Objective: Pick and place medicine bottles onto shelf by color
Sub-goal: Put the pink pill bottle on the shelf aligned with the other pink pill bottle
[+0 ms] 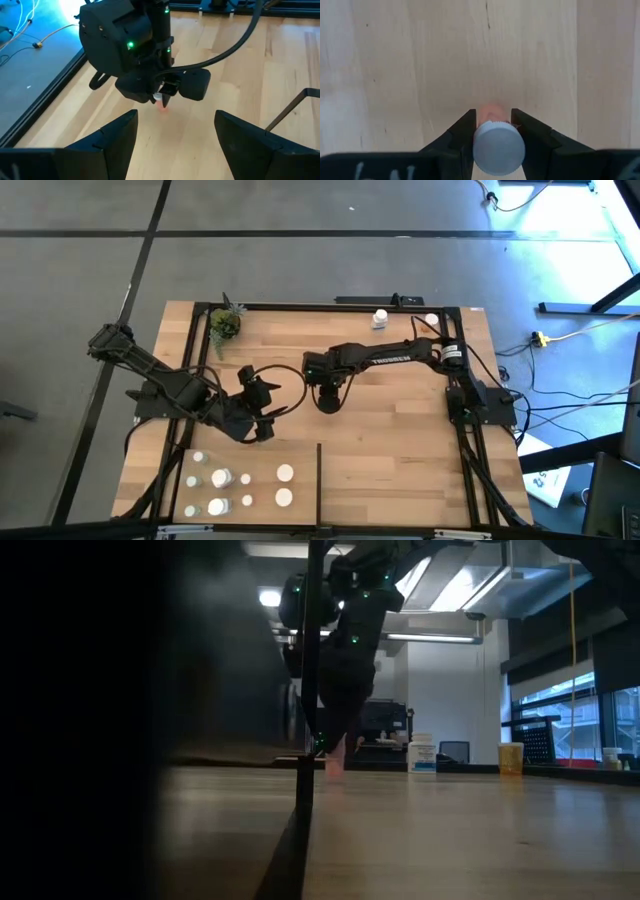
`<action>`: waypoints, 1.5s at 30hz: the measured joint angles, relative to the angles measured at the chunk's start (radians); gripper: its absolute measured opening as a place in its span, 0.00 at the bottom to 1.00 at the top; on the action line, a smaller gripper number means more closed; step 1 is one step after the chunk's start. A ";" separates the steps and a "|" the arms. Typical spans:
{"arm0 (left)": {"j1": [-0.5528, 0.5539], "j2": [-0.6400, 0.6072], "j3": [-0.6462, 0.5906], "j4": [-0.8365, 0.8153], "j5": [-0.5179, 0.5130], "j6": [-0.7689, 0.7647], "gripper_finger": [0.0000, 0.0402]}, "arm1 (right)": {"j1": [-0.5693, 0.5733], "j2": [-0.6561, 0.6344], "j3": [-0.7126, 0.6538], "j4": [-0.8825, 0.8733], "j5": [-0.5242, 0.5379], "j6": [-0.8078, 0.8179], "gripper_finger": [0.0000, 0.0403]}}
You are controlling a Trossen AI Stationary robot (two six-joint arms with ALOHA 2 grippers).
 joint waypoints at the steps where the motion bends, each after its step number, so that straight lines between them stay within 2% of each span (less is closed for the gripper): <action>1: 0.000 0.000 0.000 0.000 0.000 0.000 0.64 | 0.000 0.000 0.000 0.002 0.000 0.000 0.31; 16: 0.000 0.000 0.000 0.000 0.037 0.001 0.64 | 0.000 0.000 0.000 0.018 0.000 -0.056 0.32; 23: 0.000 0.000 0.000 0.000 0.037 0.001 0.64 | 0.000 0.000 0.000 0.020 0.000 -0.051 0.27; 35: 0.000 0.000 0.000 0.000 0.038 0.021 0.64 | 0.000 0.000 0.000 0.049 0.000 -0.046 0.50; 45: 0.000 0.000 -0.001 0.000 0.038 0.017 0.64 | 0.000 0.000 0.074 -0.012 0.000 -0.045 0.53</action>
